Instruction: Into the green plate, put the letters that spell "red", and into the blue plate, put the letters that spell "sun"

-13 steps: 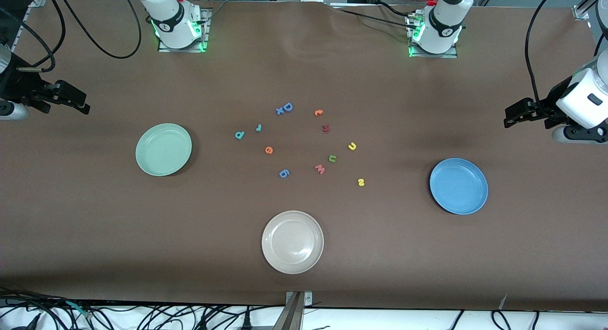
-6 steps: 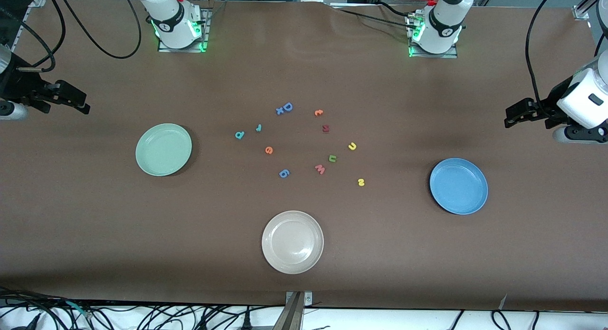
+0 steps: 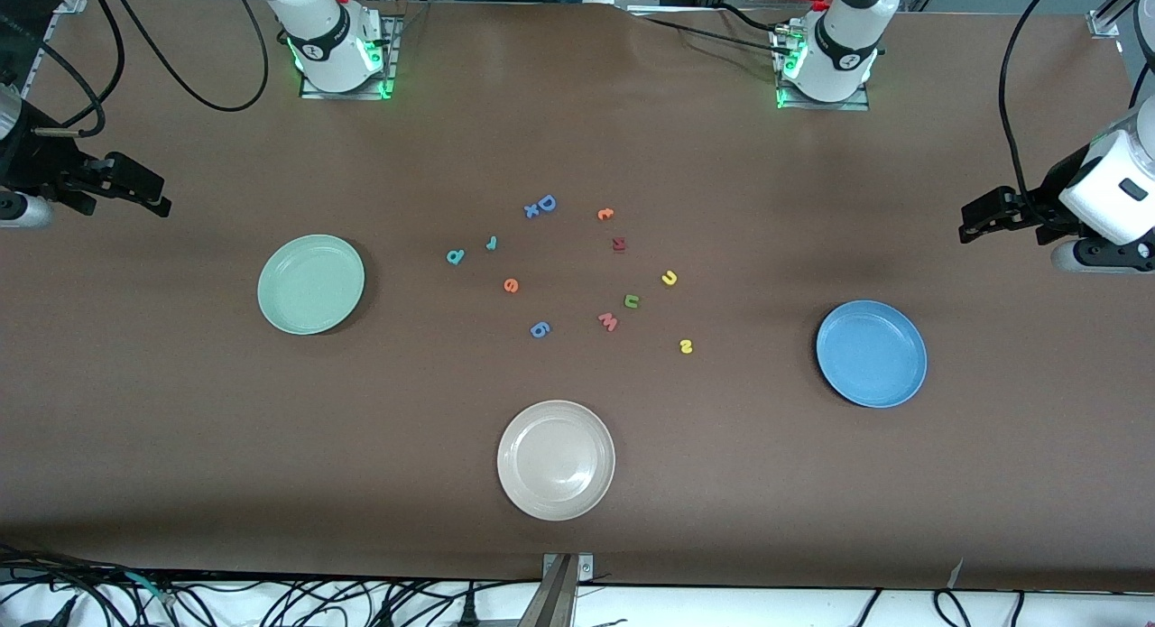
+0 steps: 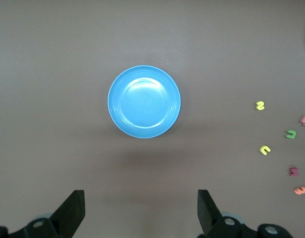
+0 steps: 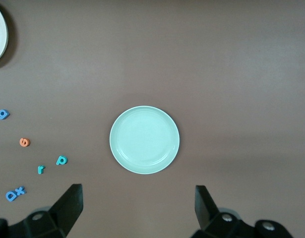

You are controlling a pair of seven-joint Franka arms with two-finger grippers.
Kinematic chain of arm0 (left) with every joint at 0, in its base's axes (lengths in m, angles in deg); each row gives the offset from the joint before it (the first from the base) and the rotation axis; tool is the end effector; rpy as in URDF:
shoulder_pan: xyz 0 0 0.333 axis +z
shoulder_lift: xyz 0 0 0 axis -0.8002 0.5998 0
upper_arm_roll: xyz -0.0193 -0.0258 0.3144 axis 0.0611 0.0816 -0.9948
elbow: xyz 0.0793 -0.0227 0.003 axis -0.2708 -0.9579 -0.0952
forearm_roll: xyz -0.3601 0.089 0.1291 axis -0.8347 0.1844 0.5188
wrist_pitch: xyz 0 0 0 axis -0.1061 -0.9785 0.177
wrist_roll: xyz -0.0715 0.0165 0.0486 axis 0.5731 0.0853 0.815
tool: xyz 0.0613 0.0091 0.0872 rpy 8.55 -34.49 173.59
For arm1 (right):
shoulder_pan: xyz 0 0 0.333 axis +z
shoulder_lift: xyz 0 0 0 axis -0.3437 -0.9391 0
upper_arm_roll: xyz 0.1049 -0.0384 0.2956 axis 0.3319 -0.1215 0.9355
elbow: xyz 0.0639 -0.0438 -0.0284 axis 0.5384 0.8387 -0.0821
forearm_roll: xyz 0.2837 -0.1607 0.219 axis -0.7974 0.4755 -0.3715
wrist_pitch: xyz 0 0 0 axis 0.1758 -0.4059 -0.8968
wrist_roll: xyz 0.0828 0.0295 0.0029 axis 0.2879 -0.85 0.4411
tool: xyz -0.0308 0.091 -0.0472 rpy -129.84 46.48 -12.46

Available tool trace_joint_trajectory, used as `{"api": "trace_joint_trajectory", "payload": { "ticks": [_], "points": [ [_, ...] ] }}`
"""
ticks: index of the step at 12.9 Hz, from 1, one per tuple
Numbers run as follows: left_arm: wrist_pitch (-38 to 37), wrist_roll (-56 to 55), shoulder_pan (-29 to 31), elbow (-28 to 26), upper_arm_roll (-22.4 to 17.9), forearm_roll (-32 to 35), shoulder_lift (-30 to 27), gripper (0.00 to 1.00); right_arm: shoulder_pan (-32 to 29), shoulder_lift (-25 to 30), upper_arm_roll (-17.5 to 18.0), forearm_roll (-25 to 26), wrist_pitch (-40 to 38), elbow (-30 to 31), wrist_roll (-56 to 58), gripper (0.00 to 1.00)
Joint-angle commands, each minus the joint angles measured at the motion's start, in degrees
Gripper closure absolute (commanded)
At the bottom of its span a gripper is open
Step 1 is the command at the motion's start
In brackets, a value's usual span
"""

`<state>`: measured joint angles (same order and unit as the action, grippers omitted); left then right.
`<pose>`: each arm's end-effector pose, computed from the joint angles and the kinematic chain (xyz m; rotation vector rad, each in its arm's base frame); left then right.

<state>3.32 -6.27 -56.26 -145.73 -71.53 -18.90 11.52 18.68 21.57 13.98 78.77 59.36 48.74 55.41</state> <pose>0.5835 -0.0085 0.5761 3.1352 0.0028 -0.1058 0.5572 -0.0062 0.5875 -3.1186 0.0431 -0.0178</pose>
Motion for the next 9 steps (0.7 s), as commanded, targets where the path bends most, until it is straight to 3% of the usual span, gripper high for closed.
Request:
{"api": "trace_joint_trajectory", "payload": {
  "ticks": [1, 9],
  "points": [
    [-1.0, 0.7, -0.1, 0.6, -0.1, 1.3, 0.0, 0.00, -0.5, 1.2, 0.1, -1.0, -0.4, 0.6, 0.3, 0.00],
    [-0.7, 1.2, 0.4, 0.6, -0.2, 1.2, 0.3, 0.00, -0.5, 1.0, 0.1, -0.9, 0.0, 0.5, 0.2, 0.00]
  ]
}}
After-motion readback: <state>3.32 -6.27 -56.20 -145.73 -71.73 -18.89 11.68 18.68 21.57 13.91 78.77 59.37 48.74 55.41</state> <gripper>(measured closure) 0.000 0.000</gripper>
